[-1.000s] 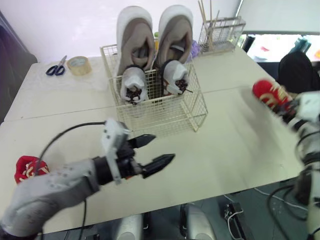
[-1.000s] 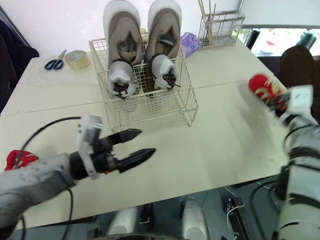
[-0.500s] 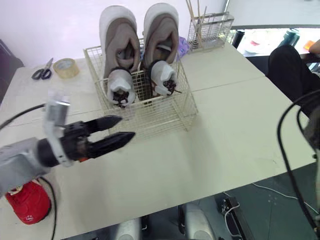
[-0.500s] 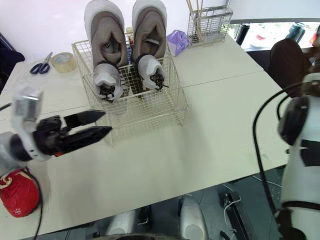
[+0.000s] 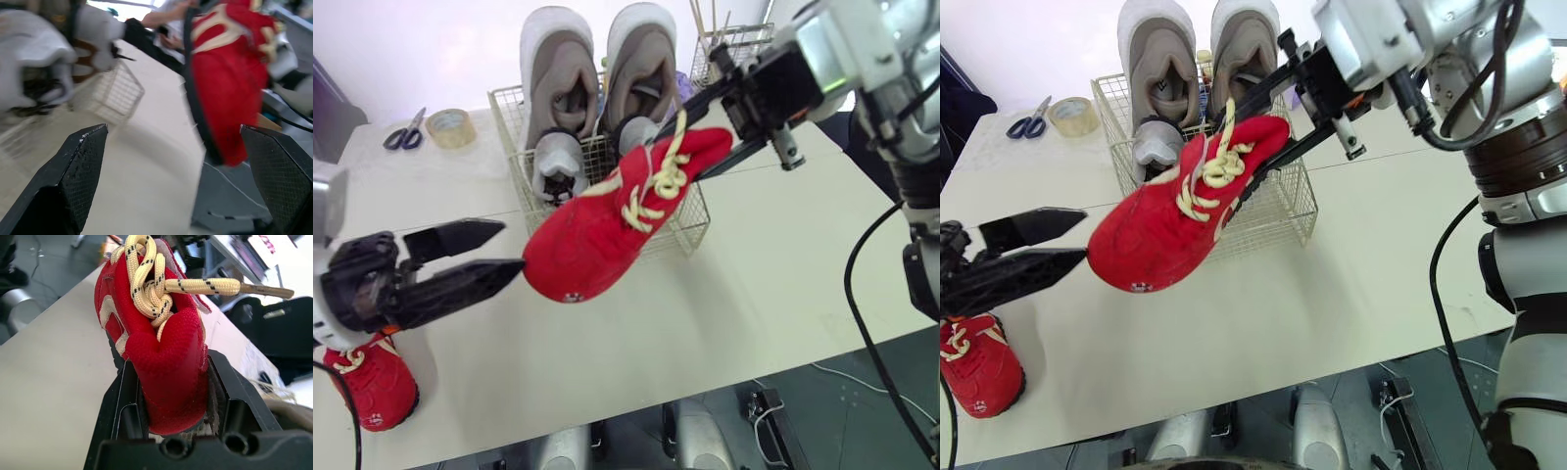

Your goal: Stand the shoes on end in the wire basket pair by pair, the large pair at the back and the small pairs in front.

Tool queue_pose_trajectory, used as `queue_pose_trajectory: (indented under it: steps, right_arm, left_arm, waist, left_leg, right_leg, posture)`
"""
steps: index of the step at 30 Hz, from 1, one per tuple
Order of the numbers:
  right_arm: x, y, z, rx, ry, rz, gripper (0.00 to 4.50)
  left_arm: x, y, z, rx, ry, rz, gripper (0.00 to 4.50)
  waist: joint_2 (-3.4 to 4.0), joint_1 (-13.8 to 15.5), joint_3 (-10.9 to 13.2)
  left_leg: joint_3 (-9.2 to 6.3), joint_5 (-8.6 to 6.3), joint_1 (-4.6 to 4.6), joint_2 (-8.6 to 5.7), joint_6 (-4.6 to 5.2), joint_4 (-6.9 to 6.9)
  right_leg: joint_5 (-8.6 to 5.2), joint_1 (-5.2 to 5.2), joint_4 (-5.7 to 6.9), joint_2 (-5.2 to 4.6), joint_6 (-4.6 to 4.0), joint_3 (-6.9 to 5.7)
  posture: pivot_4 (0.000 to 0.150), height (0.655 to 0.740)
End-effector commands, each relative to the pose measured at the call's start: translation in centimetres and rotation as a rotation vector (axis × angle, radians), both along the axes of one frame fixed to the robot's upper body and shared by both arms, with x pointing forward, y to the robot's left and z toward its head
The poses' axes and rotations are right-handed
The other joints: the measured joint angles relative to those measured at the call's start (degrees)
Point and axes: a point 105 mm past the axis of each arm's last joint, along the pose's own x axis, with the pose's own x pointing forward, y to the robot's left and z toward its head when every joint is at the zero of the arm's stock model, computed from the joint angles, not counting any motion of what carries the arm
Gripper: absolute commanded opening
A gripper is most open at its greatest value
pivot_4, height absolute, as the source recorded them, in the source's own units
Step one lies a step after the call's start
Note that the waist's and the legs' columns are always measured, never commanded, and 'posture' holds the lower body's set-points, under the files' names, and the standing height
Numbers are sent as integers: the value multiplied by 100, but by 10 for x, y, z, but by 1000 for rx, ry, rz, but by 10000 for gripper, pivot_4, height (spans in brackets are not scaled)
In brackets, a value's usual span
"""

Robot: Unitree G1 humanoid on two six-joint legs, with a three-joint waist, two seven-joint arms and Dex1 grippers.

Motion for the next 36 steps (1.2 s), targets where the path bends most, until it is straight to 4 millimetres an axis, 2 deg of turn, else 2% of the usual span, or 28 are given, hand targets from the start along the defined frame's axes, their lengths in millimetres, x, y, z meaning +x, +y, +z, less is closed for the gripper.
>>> queue_pose_trajectory:
  steps: [1, 7, 11, 15, 18, 22, 25, 29, 31, 33, 36]
  right_arm:
    - [-15, 2, 10, 3, -67, 77, 11503]
    - [-22, 5, 2, -48, -98, 123, 11503]
    - [-24, 12, 0, -63, -104, 153, 11503]
    - [-23, 19, -1, -71, -118, 164, 11503]
    - [-24, 18, -2, -75, -101, 160, 11460]
    - [-24, 15, -2, -79, -81, 139, 11460]
    - [-21, 12, -2, -73, -69, 110, 11460]
    - [8, -6, 3, -23, -19, -85, 29937]
    - [29, -31, 4, 50, 102, -284, 39891]
    - [43, -52, 4, 157, 253, -438, 39891]
    - [42, -70, 3, 401, 670, -527, 39891]
  left_arm:
    - [3, -3, 3, -19, 30, -64, 45000]
    - [9, -18, 4, -23, 81, -217, 45000]
    - [7, -27, -9, 5, 192, -321, 45000]
    - [13, -39, -24, 16, 252, -380, 45000]
    - [21, -45, -25, -4, 234, -385, 36071]
    - [24, -50, -24, -22, 205, -399, 15708]
    - [25, -52, -28, -16, 182, -393, 2901]
    - [24, -56, -31, -42, 123, -347, 2218]
    - [20, -52, -26, -132, 106, -322, 2218]
    - [20, -48, -22, -202, 80, -275, 2218]
    - [21, -45, -17, -292, 32, -206, 2218]
  waist:
    - [-1, 5, 1]
    - [-2, 9, 1]
    - [-3, 6, 2]
    - [-4, 14, 2]
    - [-9, 42, 5]
    - [-11, 36, 6]
    - [-12, 33, 5]
    - [-13, 38, 5]
    - [-17, 48, 4]
    - [-27, 80, 0]
    - [-31, 86, -2]
  left_leg:
    - [2, 3, -4, -1, 0, 0]
    - [-1, 9, -15, 2, -8, 1]
    - [-1, 10, -16, 1, -7, 2]
    - [-3, 12, -15, 2, -8, 9]
    - [-8, 11, -16, 2, -7, 29]
    - [-22, 6, -43, 2, 0, 68]
    - [-26, 4, -41, 1, 4, 71]
    - [-27, 5, -40, 1, 3, 72]
    - [-30, 11, -43, 1, -8, 78]
    - [-35, 16, -42, 2, -17, 78]
    - [-38, 15, -43, 2, -16, 81]
  right_leg:
    - [0, -7, 5, 1, 0, 0]
    - [0, -21, 18, 11, 1, -5]
    - [1, -20, 18, 11, 3, -5]
    - [1, -23, 33, 11, 4, -6]
    - [-2, -22, 62, 10, 9, -7]
    - [-5, -27, 74, 7, 6, -18]
    - [-5, -25, 73, 4, 7, -17]
    - [-5, -23, 75, 5, 7, -18]
    - [-4, -20, 73, 5, 6, -19]
    - [-6, -15, 71, 1, 2, -19]
    - [-7, -11, 63, -8, -3, -17]
  posture:
    - [1500, 7400]
    - [1500, 7400]
    - [1500, 7400]
    - [1500, 7400]
    - [1500, 7400]
    - [1500, 7400]
    - [1500, 7400]
    - [1500, 7400]
    - [1500, 7400]
    - [1500, 7400]
    - [1500, 7400]
